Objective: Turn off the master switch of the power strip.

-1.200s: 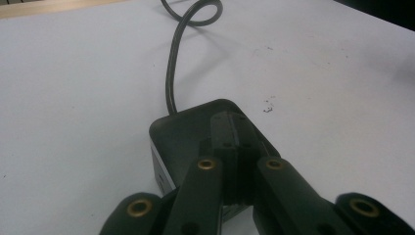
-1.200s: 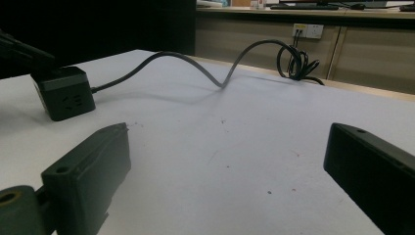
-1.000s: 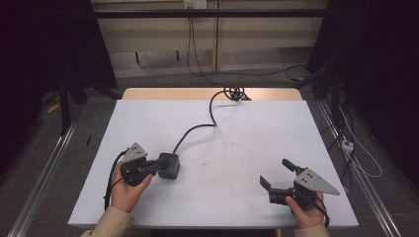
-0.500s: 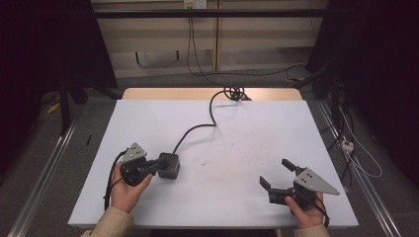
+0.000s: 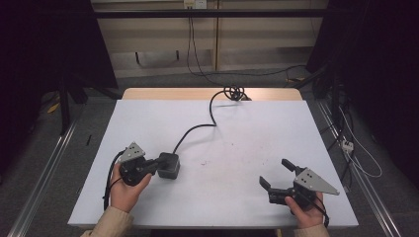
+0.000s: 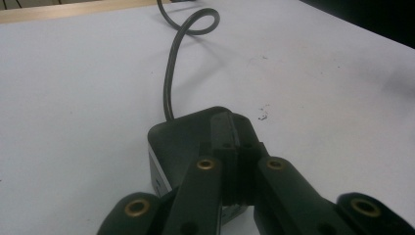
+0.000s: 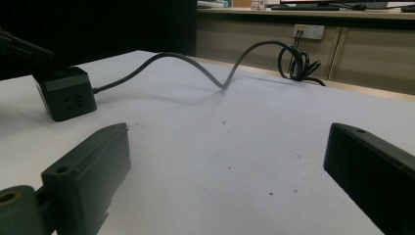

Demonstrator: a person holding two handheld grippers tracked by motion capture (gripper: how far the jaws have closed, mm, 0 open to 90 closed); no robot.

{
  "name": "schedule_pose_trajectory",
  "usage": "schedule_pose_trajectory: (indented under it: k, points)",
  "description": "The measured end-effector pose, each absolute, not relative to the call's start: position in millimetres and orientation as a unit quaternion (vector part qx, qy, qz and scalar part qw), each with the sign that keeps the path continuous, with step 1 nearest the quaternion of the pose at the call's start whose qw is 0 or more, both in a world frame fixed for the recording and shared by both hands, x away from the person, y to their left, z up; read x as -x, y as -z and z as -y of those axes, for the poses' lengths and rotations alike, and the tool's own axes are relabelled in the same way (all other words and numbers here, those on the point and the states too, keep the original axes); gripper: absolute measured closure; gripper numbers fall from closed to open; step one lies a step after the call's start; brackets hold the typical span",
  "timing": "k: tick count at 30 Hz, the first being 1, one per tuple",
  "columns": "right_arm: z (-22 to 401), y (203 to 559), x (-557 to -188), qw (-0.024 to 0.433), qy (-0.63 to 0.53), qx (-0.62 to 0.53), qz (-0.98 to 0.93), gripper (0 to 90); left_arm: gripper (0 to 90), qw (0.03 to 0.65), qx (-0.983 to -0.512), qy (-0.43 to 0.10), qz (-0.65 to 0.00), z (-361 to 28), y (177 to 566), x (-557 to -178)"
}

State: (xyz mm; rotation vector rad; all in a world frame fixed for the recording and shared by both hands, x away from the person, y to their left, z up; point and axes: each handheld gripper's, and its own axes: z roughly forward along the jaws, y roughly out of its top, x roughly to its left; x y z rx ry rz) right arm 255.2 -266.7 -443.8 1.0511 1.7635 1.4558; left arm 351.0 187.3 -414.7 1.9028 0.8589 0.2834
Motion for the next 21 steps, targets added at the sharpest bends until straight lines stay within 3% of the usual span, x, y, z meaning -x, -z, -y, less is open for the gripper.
schedule_pose_trajectory:
  k: [8, 21]
  points:
    - [266.5, 443.9, -255.4, 0.307, -0.551, -0.397, -0.667, 3.1, 80.4, 0.501, -0.782, -0.112, -0.355, -188.3, 413.9, -350.8]
    - [266.3, 443.7, -255.8, 0.307, -0.551, -0.396, -0.667, 3.1, 72.6, 0.505, -0.781, -0.108, -0.351, -187.6, 413.3, -350.3]
